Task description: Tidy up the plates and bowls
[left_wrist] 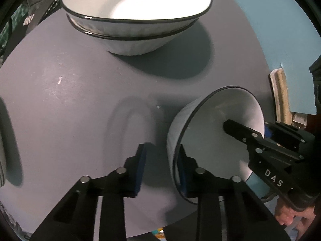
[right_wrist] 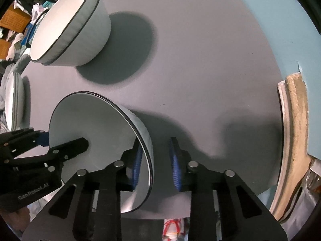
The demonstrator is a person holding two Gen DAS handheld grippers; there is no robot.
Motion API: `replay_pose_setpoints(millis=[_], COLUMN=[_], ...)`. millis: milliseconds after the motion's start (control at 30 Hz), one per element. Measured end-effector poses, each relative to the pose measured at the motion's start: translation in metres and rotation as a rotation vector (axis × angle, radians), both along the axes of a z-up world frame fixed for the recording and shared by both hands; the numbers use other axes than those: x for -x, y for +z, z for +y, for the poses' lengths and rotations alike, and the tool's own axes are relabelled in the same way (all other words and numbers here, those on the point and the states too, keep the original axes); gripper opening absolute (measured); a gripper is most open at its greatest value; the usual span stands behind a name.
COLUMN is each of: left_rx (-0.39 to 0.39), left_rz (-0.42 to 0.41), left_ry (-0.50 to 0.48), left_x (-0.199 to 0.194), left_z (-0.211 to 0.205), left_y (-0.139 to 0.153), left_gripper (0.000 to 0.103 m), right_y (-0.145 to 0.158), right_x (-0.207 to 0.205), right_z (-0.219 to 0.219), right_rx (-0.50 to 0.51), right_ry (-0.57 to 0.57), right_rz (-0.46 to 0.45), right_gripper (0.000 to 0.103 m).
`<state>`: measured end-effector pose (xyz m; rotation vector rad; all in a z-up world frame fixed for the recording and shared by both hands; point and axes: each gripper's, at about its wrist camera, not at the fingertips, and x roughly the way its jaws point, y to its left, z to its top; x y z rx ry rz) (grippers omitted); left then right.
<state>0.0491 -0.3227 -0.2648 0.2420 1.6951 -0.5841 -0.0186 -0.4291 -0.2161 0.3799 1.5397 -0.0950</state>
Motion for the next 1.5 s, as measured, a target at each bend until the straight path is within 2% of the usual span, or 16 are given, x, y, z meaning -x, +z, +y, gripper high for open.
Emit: replay_pose_setpoints(millis=[133, 267, 367, 533, 933, 1267, 1500], left_rx=[0.007, 0.019, 0.024, 0.01, -0.005, 0.013, 0.02], left_rz=[-0.004, 0.007, 0.008, -0.027, -0.051, -0.067, -0.091], left_ry=[0.002, 0.017, 0.014, -0.012, 0.01, 0.037, 0.053], left_x=[0.003, -0.002, -0.001, 0.007, 0.011, 0.009, 0.0], left_z=[-0.006, 0.001, -0.001, -0.008, -0.01, -0.013, -0.012], left_y=[-0.001, -0.001, 0.0, 0.004, 0.015, 0.04, 0.061], left_gripper=[0.017, 0.012, 0.009, 0.008, 0.007, 0.007, 0.007], right_y=[0.003, 0.006, 0.003, 0.001, 0.0, 0.031, 0.05], right_x=[-0.002, -0.005, -0.004, -0.008, -0.012, -0.014, -0.032], right_z=[0.001, 0.003, 0.0, 0.008, 0.019, 0.002, 0.017], right_rx=[-0.002, -0.009, -0.004, -0.006, -0.025, -0.026, -0.026], right_ry=[0.011, 0.019, 0.022, 0.006, 0.012, 0.032, 0.049], right_rz=[0.001, 0.002, 0.003, 0.007, 0.031, 0.028, 0.013], right_gripper=[0.015, 0.01, 0.01, 0.008, 0.005, 0.005, 0.005])
